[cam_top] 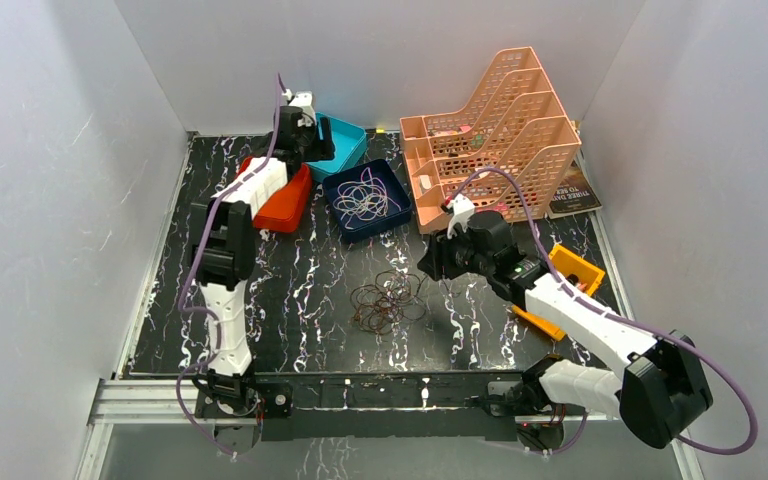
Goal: Untangle the cables
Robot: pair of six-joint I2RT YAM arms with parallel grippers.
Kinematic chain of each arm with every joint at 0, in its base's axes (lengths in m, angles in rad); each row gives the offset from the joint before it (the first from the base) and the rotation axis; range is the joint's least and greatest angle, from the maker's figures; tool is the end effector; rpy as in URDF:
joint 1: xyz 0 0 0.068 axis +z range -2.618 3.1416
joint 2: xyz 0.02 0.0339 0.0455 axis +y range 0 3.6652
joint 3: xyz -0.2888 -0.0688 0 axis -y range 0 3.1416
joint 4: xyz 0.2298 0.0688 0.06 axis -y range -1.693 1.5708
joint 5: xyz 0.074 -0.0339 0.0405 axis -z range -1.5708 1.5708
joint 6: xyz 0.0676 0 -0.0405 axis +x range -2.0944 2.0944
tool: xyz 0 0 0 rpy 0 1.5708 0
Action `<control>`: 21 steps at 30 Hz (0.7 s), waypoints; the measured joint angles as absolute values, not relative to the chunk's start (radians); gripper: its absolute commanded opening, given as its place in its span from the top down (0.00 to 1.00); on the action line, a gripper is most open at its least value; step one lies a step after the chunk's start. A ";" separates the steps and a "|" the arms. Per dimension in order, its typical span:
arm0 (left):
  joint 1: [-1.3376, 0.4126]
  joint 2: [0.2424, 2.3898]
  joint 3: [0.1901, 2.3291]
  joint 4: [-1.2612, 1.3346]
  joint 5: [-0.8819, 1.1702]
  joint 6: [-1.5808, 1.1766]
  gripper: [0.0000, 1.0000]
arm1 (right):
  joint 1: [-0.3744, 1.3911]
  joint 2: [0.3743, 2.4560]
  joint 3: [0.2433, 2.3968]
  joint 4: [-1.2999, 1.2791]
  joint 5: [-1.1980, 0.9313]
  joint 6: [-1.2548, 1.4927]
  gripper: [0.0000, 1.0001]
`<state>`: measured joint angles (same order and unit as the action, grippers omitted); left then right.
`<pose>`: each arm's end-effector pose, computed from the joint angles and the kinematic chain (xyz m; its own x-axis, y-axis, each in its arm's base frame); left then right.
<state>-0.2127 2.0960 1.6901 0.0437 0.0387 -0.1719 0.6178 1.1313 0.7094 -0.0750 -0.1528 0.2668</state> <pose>0.5194 -0.1149 0.2776 -0.3834 -0.0921 -0.9190 0.1834 0.9676 -0.1735 0.2020 0.1562 0.2684 -0.5545 -0.0744 -0.8288 -0.5550 0.7752 0.3018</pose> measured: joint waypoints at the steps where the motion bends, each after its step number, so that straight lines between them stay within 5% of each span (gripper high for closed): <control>1: -0.213 2.125 1.713 0.046 0.047 -0.171 0.35 | 0.618 1.122 0.705 -0.082 -0.155 0.268 0.47; 10: -0.213 2.418 1.988 0.014 0.126 -0.173 0.36 | 0.619 1.066 0.644 -0.133 -0.160 0.268 0.47; 21: -0.213 2.461 2.097 -0.094 0.106 -0.170 0.39 | 0.619 1.053 0.610 -0.150 -0.160 0.284 0.47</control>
